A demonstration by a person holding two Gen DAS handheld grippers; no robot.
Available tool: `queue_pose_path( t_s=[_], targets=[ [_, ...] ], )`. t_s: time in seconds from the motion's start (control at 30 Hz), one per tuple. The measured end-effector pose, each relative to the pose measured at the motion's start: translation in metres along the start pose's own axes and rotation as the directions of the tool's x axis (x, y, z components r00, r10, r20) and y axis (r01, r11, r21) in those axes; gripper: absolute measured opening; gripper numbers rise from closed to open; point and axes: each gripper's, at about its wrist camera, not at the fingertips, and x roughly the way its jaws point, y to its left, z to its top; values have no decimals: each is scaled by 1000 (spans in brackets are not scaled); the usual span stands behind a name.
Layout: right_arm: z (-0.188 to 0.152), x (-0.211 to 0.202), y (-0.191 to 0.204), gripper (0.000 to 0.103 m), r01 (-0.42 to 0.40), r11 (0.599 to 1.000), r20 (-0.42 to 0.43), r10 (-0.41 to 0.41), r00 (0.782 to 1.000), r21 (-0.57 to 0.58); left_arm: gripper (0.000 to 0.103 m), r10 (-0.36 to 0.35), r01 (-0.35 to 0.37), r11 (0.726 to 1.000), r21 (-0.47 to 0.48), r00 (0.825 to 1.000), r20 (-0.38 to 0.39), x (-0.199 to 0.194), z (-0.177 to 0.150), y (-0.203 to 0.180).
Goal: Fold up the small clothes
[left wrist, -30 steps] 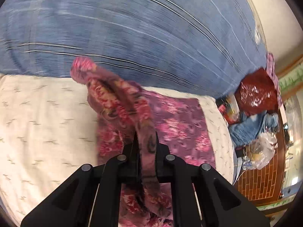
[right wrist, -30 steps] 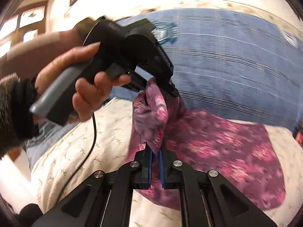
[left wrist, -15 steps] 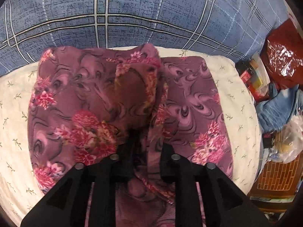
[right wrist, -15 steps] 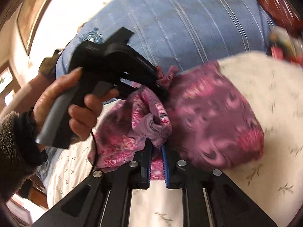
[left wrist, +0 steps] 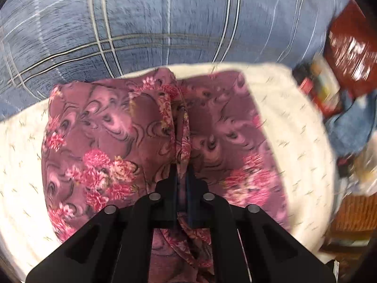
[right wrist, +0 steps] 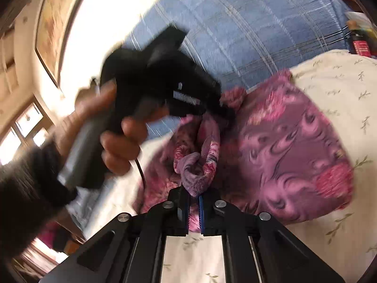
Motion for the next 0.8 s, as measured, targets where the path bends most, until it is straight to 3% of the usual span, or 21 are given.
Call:
queue_pose_path(
  t_s=[0.13,0.2,0.3,0.37,0.43,0.5,0.53,0.6,0.63,0.67,0.7,0.8],
  targets=[
    [14,-37,-1,5,0,1000,89,-2,996,16,4,-154,156,988,-14,985,77,-22,6,-17],
    [15,-50,-6,5,42,999,113,-42,993,9,5,-189,189,982,4,978,87,-18,9,-30],
    [9,-45,-33,5,136,989,47,-139,989,56,5,-213,217,975,-49,975,70,-4,7,-31],
    [3,-36,-51,14,189,977,-27,-187,982,102,6,-293,303,945,-123,952,93,-9,4,-16],
    [2,-32,-58,14,198,973,-93,-188,978,119,15,-338,357,919,-169,932,127,-23,0,2],
    [12,-43,-50,22,215,974,-69,-210,975,77,48,-371,420,882,-216,899,232,-53,-13,42],
    [20,-52,-43,26,242,969,-28,-240,970,48,53,-349,412,882,-229,897,272,-62,-17,53],
    [43,-67,-36,31,252,967,61,-253,965,29,56,-214,319,909,-269,910,355,-83,-28,96],
    [59,-69,-33,43,239,971,87,-241,967,27,56,-199,307,911,-276,912,360,-84,-30,104],
    [74,-67,-33,59,223,974,92,-226,970,34,56,-183,291,906,-307,924,336,-79,-31,123],
    [88,-58,-36,65,192,980,72,-195,978,46,56,-188,292,897,-330,931,314,-73,-31,133],
    [129,4,-54,65,112,987,-75,-104,992,114,56,-220,301,881,-364,943,249,-50,-32,150]
  ],
)
